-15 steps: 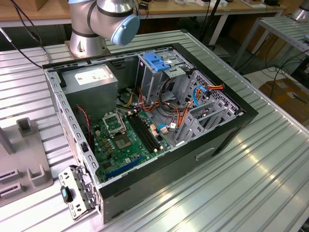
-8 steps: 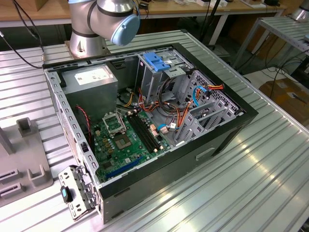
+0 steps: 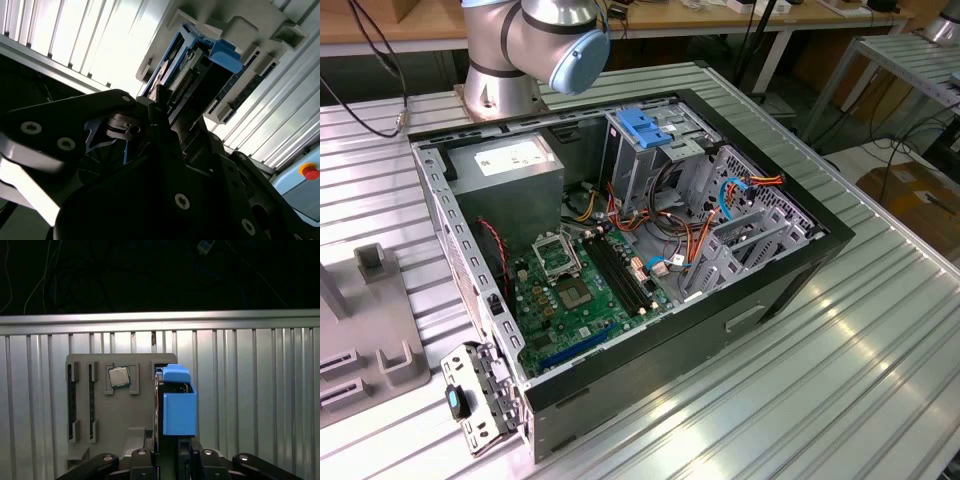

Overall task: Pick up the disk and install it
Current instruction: 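Pick up the disk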

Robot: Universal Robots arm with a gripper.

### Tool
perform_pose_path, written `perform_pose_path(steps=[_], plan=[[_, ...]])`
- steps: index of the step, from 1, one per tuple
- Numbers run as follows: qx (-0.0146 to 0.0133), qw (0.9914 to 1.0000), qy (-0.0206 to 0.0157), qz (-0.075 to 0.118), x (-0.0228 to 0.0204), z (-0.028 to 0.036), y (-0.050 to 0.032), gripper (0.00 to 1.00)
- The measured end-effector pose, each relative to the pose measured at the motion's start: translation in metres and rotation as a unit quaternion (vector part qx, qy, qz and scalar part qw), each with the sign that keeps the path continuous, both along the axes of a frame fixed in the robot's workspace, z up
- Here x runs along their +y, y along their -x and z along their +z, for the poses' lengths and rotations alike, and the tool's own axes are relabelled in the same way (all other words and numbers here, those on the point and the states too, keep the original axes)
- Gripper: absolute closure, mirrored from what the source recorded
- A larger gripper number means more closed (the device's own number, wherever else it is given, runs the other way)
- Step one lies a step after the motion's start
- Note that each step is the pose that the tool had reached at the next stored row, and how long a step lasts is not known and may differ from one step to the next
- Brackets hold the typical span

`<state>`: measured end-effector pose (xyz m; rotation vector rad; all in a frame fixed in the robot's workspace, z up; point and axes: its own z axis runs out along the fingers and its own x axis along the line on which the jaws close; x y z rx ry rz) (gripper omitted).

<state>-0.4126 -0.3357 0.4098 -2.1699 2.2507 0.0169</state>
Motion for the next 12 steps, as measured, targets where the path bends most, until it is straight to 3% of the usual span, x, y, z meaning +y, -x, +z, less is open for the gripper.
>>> perform_pose_path(steps=[4,8,9,12], plan=[[-0.0001,1.00000,0.0000,0.000,0.0000,0.0091,0.0000,0.65],[-0.0004,1.00000,0.0000,0.000,0.0000,0.0308,0.0000,0.65],[-0.0004,1.00000,0.0000,0.000,0.0000,0.0337,0.0000,0.65],[-0.0005,1.00000,0.0000,0.000,0.0000,0.0338,0.0000,0.65]])
